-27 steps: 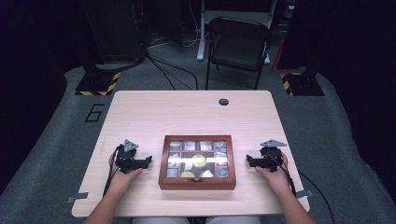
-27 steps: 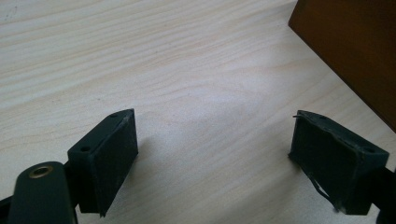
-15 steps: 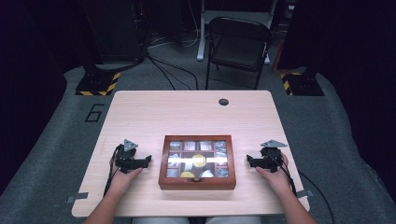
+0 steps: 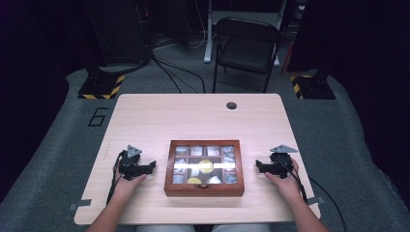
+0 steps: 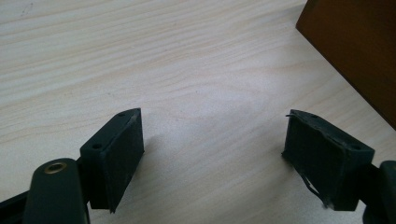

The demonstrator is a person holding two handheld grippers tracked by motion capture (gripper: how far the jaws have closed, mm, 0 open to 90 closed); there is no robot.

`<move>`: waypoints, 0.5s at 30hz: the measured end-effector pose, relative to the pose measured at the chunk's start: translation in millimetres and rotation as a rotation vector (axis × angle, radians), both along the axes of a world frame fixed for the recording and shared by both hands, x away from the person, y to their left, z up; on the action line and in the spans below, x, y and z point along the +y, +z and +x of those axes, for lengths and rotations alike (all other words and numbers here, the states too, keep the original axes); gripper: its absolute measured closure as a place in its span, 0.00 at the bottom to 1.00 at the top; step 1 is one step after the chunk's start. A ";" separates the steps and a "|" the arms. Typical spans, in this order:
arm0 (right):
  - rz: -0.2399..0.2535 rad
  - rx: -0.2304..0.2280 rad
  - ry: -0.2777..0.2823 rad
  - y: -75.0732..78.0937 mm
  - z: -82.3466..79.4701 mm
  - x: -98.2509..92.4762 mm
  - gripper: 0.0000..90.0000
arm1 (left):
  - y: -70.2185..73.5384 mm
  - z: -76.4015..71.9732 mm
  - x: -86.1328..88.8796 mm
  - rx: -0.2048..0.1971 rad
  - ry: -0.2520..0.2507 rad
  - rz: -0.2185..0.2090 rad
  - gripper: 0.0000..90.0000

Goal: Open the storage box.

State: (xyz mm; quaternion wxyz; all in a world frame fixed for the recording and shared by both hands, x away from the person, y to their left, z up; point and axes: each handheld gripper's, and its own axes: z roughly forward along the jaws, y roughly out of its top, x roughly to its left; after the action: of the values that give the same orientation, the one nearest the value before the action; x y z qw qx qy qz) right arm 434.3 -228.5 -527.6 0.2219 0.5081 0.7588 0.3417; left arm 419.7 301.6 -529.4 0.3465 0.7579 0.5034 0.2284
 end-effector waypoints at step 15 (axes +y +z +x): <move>0.008 0.019 -0.026 9.8 -4.9 -7.7 0.36 | 10.2 -2.5 -0.9 0.030 -0.004 -0.036 0.37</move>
State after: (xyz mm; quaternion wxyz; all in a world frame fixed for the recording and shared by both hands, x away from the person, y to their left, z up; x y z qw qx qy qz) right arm 429.4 -236.2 -517.8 0.2173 0.5222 0.7527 0.3370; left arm 417.2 300.6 -519.2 0.3531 0.7557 0.5110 0.2073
